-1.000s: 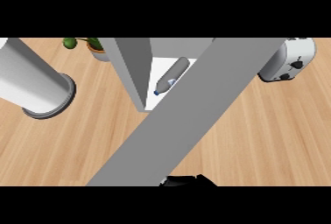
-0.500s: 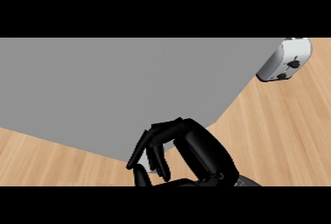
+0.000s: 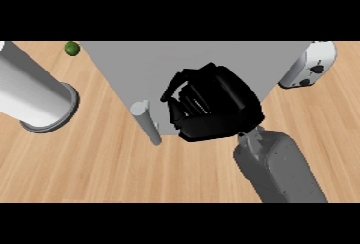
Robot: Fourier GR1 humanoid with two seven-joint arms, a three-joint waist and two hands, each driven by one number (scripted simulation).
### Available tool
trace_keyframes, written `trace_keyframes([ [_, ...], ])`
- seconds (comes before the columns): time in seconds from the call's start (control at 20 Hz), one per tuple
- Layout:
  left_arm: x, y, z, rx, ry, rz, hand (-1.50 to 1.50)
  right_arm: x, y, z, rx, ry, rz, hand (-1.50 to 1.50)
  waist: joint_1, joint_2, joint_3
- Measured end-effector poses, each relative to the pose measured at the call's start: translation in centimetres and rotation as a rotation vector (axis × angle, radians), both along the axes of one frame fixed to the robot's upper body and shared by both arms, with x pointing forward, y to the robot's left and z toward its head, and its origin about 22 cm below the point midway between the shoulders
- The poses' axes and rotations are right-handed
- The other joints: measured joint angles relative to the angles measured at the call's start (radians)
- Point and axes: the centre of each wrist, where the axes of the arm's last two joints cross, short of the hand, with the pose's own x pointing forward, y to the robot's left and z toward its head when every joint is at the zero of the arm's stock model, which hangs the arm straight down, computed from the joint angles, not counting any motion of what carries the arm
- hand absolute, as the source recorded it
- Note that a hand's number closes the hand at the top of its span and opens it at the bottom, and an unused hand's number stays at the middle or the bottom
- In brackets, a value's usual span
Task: Pick up the bottled water, place it into the cabinet and close the cabinet
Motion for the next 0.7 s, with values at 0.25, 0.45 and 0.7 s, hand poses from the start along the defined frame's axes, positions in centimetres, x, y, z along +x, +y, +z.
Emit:
trace_keyframes([
  [0.25,-1.1,0.7,0.3,0.002,-0.006,0.009,-1.50,2.2,-0.7,-0.4,-0.019,-0.010,0.068,1.50,-0.001,-0.013,-0.001],
  [0.45,-0.9,1.3,0.1,0.002,-0.007,0.005,-1.50,3.4,-0.8,-0.7,-0.034,-0.024,0.131,1.50,-0.007,-0.022,0.005],
  [0.7,-1.0,1.9,-0.3,-0.004,-0.001,-0.003,-1.50,4.1,-0.4,-1.0,-0.052,-0.037,0.156,1.50,-0.013,-0.031,0.014],
])
